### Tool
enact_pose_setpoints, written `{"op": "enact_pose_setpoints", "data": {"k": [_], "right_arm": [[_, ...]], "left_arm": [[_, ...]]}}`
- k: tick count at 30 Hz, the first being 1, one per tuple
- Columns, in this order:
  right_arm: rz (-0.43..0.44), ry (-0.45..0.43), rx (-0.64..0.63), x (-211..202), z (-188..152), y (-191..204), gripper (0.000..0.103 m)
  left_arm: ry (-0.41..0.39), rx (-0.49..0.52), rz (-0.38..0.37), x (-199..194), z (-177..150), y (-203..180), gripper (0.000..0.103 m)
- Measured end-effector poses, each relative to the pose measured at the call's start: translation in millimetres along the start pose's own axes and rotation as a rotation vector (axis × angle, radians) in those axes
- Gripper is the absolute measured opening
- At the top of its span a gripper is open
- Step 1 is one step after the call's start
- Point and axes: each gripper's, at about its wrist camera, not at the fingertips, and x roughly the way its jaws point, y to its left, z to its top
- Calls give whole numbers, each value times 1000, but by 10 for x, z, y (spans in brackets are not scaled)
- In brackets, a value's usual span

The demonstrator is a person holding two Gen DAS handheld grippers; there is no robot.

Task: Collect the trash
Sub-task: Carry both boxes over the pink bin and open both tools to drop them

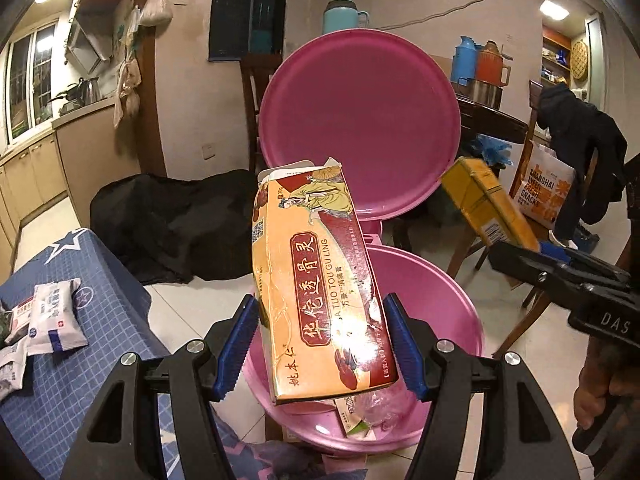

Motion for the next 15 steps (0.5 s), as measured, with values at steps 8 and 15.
{"op": "enact_pose_setpoints", "data": {"k": [8,15], "right_arm": [[37,37,23,159,69,-99,56],[53,38,44,217,117,-203,69]], "left_arm": [[26,11,-29,168,31,43,66],[13,32,-21,190,89,58,67]]}}
